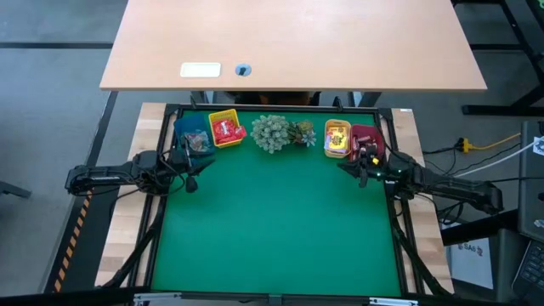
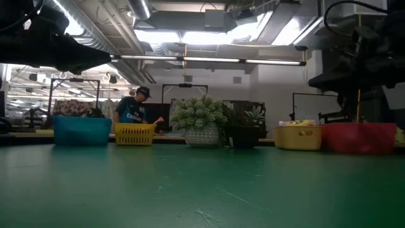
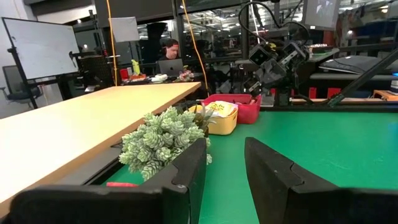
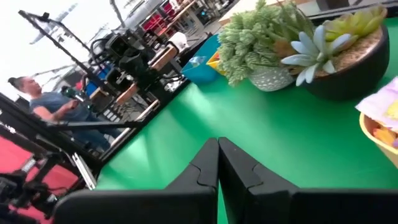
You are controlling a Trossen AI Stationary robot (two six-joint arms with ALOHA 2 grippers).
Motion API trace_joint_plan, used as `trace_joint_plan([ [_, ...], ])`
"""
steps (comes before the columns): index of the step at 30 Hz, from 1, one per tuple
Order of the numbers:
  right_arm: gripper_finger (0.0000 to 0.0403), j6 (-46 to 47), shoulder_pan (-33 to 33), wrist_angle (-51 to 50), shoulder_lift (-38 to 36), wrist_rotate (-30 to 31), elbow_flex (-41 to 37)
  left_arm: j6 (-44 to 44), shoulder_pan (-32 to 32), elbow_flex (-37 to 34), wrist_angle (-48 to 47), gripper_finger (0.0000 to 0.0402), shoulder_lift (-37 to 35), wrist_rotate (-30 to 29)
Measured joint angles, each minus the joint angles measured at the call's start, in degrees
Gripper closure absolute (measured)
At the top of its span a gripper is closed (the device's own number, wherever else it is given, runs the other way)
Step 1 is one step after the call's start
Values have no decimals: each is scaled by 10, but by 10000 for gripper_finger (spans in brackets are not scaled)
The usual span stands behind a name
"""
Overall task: Sort candy
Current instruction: Return to Home Position
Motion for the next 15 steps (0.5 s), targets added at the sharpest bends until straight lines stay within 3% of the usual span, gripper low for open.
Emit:
trace_joint_plan([
  [15, 398, 14, 1, -1, -5, 1, 0, 0, 0, 0, 0, 303, 0, 0],
])
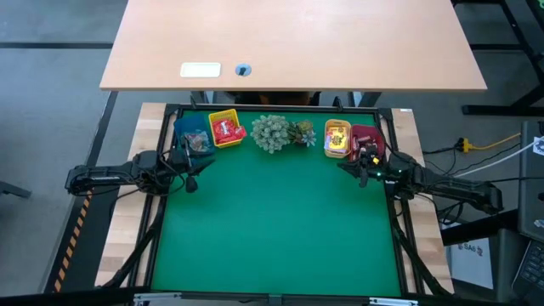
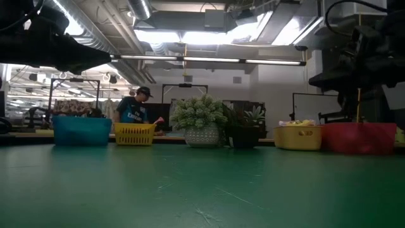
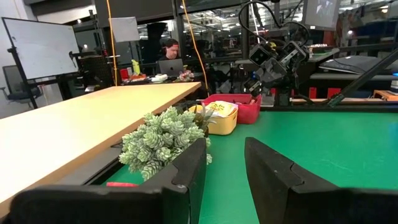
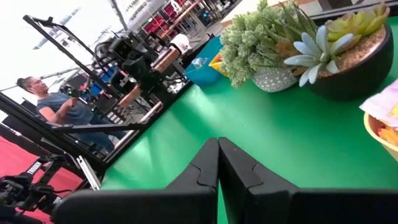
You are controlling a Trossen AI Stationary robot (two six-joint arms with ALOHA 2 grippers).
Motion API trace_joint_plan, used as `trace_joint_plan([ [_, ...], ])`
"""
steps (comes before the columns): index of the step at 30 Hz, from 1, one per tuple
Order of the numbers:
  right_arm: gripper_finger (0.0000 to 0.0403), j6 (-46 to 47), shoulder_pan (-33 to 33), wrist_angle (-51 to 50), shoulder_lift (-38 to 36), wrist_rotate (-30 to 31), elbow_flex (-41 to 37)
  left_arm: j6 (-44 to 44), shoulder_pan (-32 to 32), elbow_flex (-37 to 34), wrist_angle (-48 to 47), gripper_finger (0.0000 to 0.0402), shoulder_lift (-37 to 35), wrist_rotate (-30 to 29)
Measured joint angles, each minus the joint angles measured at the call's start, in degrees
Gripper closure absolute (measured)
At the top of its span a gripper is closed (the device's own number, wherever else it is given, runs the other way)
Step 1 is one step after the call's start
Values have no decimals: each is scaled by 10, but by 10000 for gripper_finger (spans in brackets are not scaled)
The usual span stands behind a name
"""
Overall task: Sort candy
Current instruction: Return to Home Position
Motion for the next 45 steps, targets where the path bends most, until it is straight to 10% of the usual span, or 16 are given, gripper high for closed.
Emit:
trace_joint_plan([
  [45, 398, 0, 0, 0, -90, 0, 0, 0, 0, 0, 0, 303, 0, 0],
])
